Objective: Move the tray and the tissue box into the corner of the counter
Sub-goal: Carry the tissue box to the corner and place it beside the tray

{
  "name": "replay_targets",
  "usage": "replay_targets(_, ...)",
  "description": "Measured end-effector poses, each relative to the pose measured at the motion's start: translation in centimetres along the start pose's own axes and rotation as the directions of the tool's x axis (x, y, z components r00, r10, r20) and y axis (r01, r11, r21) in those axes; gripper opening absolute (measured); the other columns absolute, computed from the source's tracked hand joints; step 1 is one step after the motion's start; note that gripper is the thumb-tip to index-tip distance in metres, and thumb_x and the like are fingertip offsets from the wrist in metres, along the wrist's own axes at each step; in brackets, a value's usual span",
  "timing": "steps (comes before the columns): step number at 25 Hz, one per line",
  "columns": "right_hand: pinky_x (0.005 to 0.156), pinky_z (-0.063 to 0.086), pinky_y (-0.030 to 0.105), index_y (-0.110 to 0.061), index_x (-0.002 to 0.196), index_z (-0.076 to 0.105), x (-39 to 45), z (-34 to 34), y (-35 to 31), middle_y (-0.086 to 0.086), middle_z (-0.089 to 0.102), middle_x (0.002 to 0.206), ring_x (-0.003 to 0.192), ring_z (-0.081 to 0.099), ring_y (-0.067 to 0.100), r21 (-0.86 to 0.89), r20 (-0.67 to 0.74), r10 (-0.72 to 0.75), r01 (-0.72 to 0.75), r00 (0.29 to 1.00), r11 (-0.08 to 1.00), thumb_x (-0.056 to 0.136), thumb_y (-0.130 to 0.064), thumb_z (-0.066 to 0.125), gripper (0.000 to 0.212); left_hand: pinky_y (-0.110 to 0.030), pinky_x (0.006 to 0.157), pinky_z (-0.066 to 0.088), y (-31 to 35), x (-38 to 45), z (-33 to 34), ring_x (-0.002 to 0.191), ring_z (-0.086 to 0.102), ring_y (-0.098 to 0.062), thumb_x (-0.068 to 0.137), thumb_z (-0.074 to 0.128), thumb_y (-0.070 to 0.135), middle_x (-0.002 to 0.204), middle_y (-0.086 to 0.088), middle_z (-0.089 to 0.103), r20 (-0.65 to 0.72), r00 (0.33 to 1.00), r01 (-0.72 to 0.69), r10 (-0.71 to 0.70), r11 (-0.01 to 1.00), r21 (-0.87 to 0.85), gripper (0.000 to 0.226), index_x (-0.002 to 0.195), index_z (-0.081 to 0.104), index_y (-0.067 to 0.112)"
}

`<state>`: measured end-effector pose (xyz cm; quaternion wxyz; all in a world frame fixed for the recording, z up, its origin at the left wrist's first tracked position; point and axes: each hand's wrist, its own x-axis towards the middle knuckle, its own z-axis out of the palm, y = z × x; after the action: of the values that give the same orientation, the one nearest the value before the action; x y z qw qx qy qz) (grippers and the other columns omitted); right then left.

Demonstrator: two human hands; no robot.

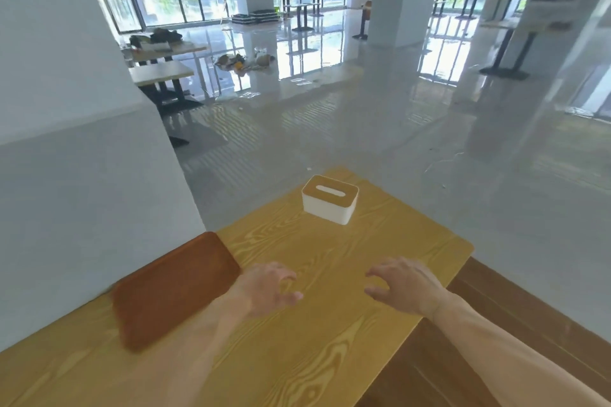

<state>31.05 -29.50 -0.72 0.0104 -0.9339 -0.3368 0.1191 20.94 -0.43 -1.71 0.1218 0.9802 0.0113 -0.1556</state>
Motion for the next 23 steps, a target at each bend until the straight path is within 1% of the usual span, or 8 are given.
replay_targets(2,0.105,0.040,0.041,-0.036,0.136,0.057,-0.8,0.0,3.5,-0.008,0.062,0.139,0.128,0.053,0.019,-0.004,-0.031,0.007,-0.007,1.000,1.000,0.097,-0.063,0.043,0.050,-0.045,0.116,0.021,3.7,2.7,-0.1,0.143,0.032,-0.024,0.092,0.042,0.068,0.156,0.001,0.039,0.008,0.999,-0.039,0.038,0.993,0.112,0.063,0.144,0.045,0.031)
replay_targets(4,0.108,0.038,0.042,-0.034,0.136,0.058,-1.3,-0.1,7.1,-0.008,0.062,0.139,0.130,0.053,0.019,-0.010,-0.062,0.005,-0.006,0.998,1.000,0.097,-0.063,0.041,0.051,-0.044,0.118,0.016,7.2,5.2,0.2,0.145,0.028,-0.022,0.094,0.038,0.068,0.157,0.001,0.037,-0.019,0.998,-0.062,0.067,0.984,0.167,0.064,0.146,0.041,0.031)
replay_targets(7,0.113,0.034,0.041,-0.033,0.136,0.058,-1.5,-0.2,11.9,-0.007,0.062,0.140,0.132,0.051,0.018,-0.012,-0.118,-0.015,0.014,0.993,1.000,0.099,-0.062,0.037,0.052,-0.041,0.119,0.013,11.5,8.3,0.9,0.146,0.026,-0.019,0.093,0.037,0.068,0.157,0.004,0.037,-0.085,0.993,-0.068,0.081,0.987,0.149,0.066,0.147,0.040,0.030)
replay_targets(12,0.117,0.028,0.040,-0.032,0.139,0.057,-1.1,-0.3,18.1,-0.009,0.057,0.146,0.140,0.043,0.015,-0.014,-0.128,-0.105,0.104,0.986,0.995,0.100,-0.059,0.039,0.051,-0.038,0.119,0.015,16.0,11.4,2.2,0.146,0.025,-0.016,0.091,0.037,0.071,0.156,0.006,0.036,-0.100,0.992,-0.072,0.078,0.996,0.057,0.069,0.150,0.032,0.036)
replay_targets(14,0.117,0.027,0.040,-0.032,0.140,0.056,-0.3,-0.3,19.7,-0.009,0.055,0.148,0.142,0.041,0.015,-0.013,-0.115,-0.125,0.124,0.985,0.992,0.100,-0.060,0.039,0.052,-0.040,0.118,0.017,16.6,12.2,2.4,0.147,0.023,-0.016,0.089,0.037,0.072,0.157,0.006,0.036,-0.084,0.995,-0.050,0.052,0.998,0.029,0.070,0.150,0.032,0.037)
replay_targets(17,0.119,0.026,0.042,-0.032,0.141,0.054,1.7,0.0,20.9,-0.009,0.054,0.150,0.143,0.040,0.015,-0.012,-0.108,-0.155,0.155,0.982,0.988,0.099,-0.062,0.038,0.054,-0.040,0.118,0.019,16.4,13.2,2.7,0.145,0.025,-0.016,0.086,0.032,0.075,0.154,0.006,0.039,-0.084,0.996,-0.021,0.021,1.000,0.009,0.073,0.147,0.037,0.036)
replay_targets(20,0.119,0.027,0.043,-0.032,0.142,0.053,4.5,0.6,20.9,-0.009,0.053,0.151,0.143,0.041,0.015,-0.005,-0.086,-0.190,0.190,0.978,0.982,0.098,-0.064,0.037,0.056,-0.039,0.118,0.018,15.1,14.6,2.9,0.143,0.028,-0.012,0.080,0.025,0.078,0.152,0.009,0.041,-0.113,0.993,0.024,-0.026,1.000,-0.019,0.080,0.145,0.041,0.034)
replay_targets(23,0.119,0.026,0.045,-0.032,0.143,0.052,7.8,0.9,20.5,-0.008,0.053,0.151,0.143,0.040,0.017,-0.002,-0.065,-0.211,0.211,0.975,0.977,0.098,-0.064,0.038,0.057,-0.038,0.117,0.017,13.2,16.4,2.9,0.142,0.028,-0.013,0.079,0.024,0.077,0.151,0.007,0.042,-0.127,0.990,0.066,-0.068,0.998,-0.018,0.084,0.146,0.042,0.030)
